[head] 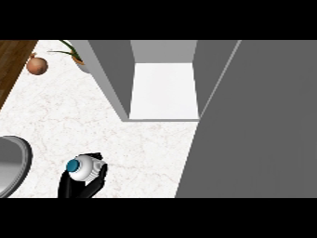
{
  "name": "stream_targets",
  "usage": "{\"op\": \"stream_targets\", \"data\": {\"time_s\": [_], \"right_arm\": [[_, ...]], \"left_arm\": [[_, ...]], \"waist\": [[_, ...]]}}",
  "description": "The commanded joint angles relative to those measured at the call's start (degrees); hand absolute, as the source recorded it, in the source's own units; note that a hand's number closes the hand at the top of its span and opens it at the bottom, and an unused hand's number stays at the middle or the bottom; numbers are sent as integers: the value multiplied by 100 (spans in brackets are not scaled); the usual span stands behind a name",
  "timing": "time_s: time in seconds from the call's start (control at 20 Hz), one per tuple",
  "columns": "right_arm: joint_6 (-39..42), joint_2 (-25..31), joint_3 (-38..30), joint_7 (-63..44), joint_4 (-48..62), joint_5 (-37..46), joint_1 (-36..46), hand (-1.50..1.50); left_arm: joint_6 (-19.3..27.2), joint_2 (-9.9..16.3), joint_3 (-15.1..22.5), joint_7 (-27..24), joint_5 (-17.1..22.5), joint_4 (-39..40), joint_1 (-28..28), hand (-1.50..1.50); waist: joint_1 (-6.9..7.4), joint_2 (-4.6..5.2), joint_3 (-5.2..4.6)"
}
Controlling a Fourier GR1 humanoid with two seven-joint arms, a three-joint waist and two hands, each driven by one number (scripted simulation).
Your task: Pick up the bottled water, place it into the cabinet and close the cabinet
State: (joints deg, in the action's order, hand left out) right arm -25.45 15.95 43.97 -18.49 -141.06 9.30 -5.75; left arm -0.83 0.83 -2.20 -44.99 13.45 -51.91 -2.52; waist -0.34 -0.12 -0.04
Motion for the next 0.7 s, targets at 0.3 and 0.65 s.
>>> {"op": "stream_targets", "data": {"time_s": [0.3, 0.65], "right_arm": [[120, 238, -178, -86, -465, 225, -33, -150], [-35, 357, 143, -496, -847, 619, -27, -150]], "left_arm": [[-244, -81, 333, -300, 580, 244, 184, 150], [-539, 200, 61, 375, 677, -125, 638, 150]], "waist": [[4, 4, 3], [-30, -6, -1]]}}
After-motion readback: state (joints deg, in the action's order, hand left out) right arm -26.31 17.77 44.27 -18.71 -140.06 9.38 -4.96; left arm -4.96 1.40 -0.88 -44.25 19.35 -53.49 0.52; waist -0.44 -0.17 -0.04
